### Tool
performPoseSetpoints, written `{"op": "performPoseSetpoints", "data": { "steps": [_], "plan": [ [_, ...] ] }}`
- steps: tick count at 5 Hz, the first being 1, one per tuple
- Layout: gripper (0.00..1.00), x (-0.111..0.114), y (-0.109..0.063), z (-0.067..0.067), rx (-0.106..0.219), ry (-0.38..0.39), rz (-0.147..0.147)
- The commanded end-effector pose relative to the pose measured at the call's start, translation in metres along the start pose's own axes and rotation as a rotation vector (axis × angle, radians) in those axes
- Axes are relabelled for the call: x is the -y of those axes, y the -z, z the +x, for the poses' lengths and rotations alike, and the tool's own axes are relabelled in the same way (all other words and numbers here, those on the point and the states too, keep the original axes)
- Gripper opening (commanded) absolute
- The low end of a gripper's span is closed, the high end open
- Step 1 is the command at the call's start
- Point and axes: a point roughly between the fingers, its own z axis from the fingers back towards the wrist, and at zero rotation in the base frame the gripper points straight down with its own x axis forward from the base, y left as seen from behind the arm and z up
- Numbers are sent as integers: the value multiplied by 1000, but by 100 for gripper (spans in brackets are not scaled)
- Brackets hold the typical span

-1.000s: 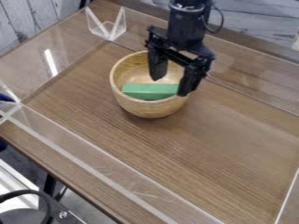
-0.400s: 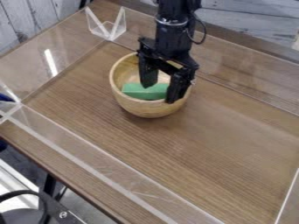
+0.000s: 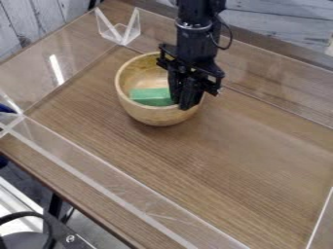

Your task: Remove the green block from inside the brown bowl and put it on the table

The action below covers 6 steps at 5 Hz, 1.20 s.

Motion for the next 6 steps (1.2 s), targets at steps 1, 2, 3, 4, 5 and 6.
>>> {"op": "performPoseSetpoints", "data": {
  "steps": [1, 2, 3, 4, 5, 6],
  "plan": [
    [0, -15, 6, 2, 14, -15, -8],
    [0, -17, 16, 6, 3, -2, -20],
    [0, -15, 28, 11, -10, 18, -30],
    [0, -12, 34, 12, -18, 28, -38],
    [0, -8, 40, 12, -25, 38, -48],
    [0, -5, 46, 13, -34, 45, -56]
  ]
}}
